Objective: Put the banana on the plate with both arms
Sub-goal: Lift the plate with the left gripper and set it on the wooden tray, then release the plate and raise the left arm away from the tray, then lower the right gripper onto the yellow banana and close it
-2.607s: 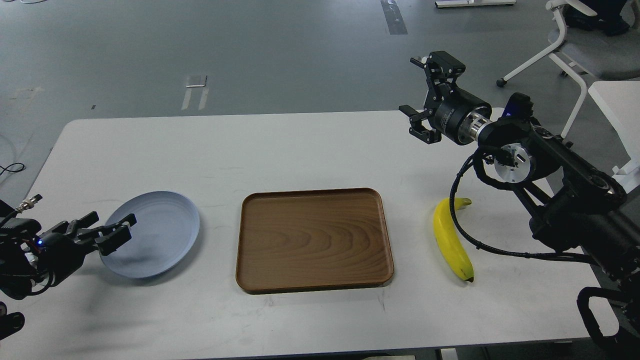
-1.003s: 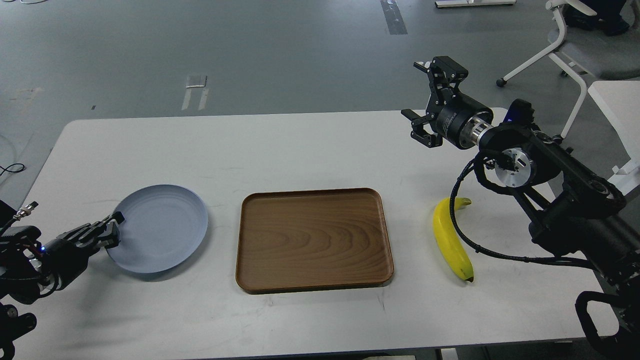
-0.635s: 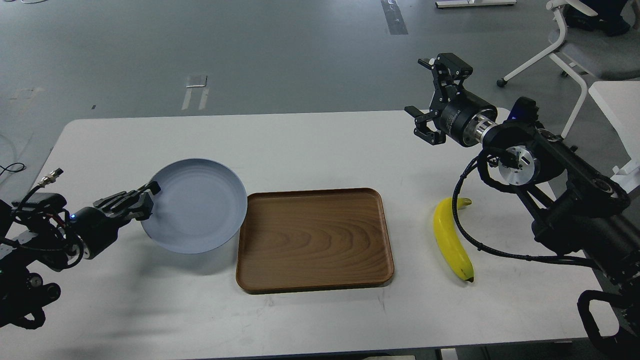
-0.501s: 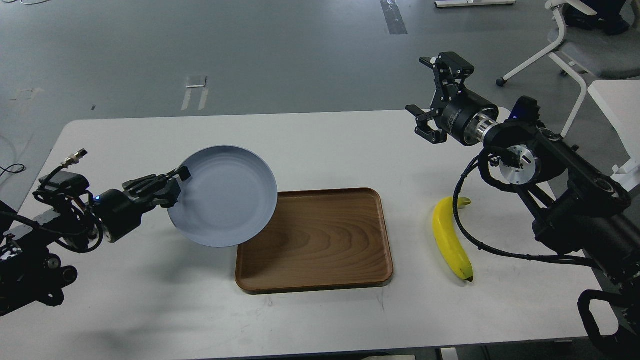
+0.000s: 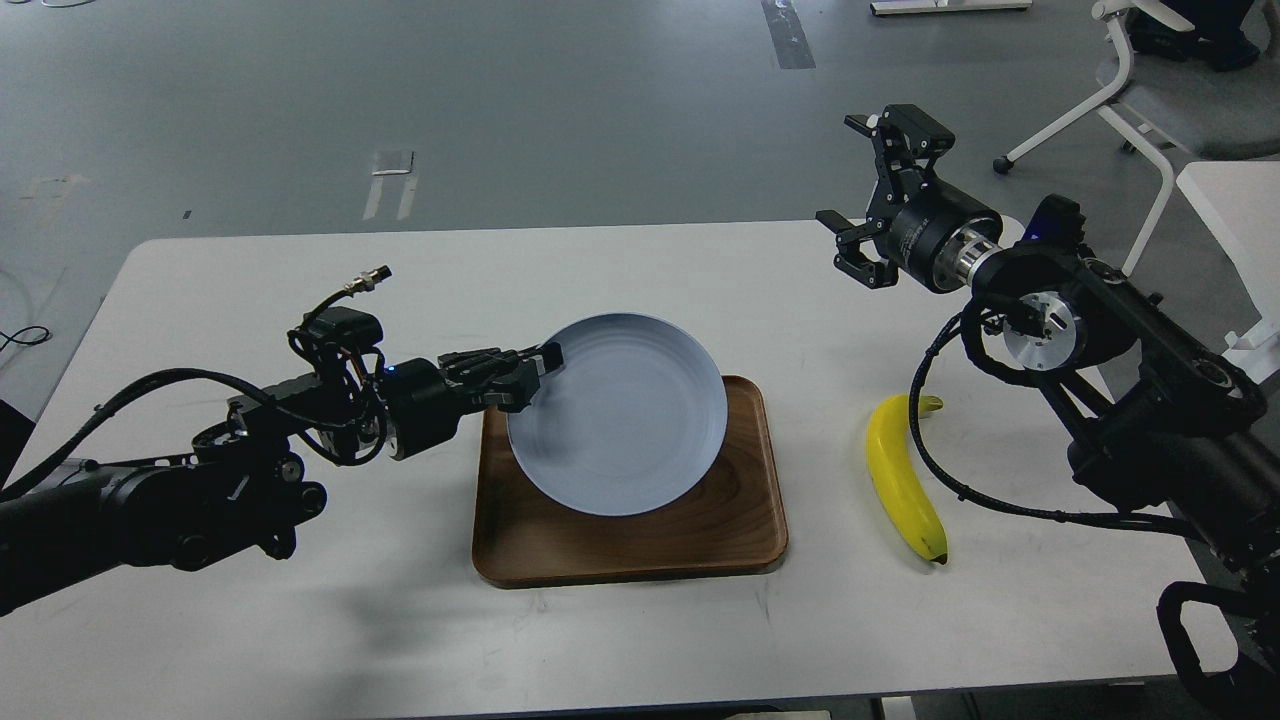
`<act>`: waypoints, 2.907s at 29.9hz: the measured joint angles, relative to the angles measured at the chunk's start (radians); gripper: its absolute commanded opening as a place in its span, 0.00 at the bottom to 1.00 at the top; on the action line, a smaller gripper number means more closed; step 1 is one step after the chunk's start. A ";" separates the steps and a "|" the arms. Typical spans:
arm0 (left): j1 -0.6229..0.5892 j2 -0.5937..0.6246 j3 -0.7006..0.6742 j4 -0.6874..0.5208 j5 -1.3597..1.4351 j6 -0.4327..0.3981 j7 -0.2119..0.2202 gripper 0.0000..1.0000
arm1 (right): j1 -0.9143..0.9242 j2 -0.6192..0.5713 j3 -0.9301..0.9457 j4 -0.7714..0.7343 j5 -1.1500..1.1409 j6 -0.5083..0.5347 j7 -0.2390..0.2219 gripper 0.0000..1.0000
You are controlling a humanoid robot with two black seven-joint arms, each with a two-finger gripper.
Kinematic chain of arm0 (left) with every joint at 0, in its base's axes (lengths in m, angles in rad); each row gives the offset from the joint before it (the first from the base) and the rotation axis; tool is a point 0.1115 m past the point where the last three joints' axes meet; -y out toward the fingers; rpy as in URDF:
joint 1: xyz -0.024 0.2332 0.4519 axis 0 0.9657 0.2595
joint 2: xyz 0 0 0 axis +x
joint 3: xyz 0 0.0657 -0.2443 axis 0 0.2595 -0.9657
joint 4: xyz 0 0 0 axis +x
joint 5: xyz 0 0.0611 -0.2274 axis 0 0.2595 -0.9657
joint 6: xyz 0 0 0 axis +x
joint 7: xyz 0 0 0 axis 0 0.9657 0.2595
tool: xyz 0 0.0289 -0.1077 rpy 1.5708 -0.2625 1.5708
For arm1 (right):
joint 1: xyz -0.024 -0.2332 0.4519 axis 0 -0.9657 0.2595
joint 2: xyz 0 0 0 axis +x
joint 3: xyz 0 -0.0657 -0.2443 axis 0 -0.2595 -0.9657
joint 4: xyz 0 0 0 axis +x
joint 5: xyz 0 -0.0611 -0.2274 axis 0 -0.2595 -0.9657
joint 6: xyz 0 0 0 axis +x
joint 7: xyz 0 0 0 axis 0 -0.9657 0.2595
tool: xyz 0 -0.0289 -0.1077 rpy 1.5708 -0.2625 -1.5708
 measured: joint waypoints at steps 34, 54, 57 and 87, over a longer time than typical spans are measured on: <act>0.057 -0.153 0.041 0.160 -0.005 0.006 0.000 0.65 | -0.014 0.000 0.012 -0.001 0.000 0.000 0.000 1.00; -0.099 -0.098 -0.037 0.163 -0.576 -0.029 0.000 0.98 | -0.010 -0.177 -0.133 0.126 -0.328 0.015 0.008 1.00; -0.164 -0.079 -0.055 0.163 -0.797 -0.119 0.000 0.98 | -0.009 -0.300 -0.252 0.218 -0.477 0.017 0.009 1.00; -0.153 -0.010 -0.384 0.181 -1.125 -0.453 0.335 0.98 | -0.180 -0.375 -0.577 0.335 -0.985 0.001 -0.051 0.04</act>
